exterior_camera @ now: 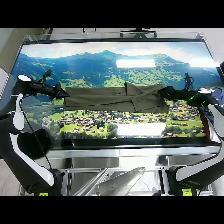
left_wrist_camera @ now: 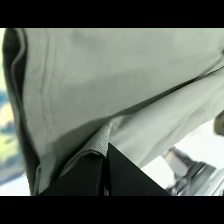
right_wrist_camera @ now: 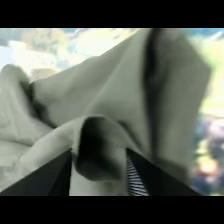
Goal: Fold the shirts.
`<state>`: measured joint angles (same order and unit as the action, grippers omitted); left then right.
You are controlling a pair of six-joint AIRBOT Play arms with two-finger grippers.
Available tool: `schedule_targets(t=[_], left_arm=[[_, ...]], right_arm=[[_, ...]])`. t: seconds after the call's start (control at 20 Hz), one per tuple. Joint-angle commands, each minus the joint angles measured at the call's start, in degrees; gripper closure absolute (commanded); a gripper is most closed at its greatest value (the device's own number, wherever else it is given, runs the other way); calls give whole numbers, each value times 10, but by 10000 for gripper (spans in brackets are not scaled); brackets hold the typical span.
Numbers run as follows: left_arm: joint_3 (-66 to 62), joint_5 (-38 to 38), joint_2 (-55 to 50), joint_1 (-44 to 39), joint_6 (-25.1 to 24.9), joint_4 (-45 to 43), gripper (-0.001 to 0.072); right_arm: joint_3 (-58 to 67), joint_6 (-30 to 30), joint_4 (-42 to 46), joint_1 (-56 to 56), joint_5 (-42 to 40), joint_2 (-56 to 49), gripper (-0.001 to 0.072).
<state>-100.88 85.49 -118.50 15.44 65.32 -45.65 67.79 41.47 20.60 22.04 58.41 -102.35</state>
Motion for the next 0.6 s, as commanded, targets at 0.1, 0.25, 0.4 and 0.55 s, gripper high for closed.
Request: schedule_targets(t=[0.1, 0.25, 0.4, 0.55], left_arm=[[-76, 76, -12, 6, 61, -58, 450], [-143, 108, -12, 14, 86, -58, 450], [-181, 119, -10, 17, 103, -49, 453], [-142, 115, -1, 14, 102, -13, 710]], right_arm=[[76, 13, 64, 37, 77, -4, 39], [106, 68, 160, 40, 83, -4, 38], [105, 88, 199, 31, 88, -16, 37], [105, 91, 197, 15, 97, -40, 38]])
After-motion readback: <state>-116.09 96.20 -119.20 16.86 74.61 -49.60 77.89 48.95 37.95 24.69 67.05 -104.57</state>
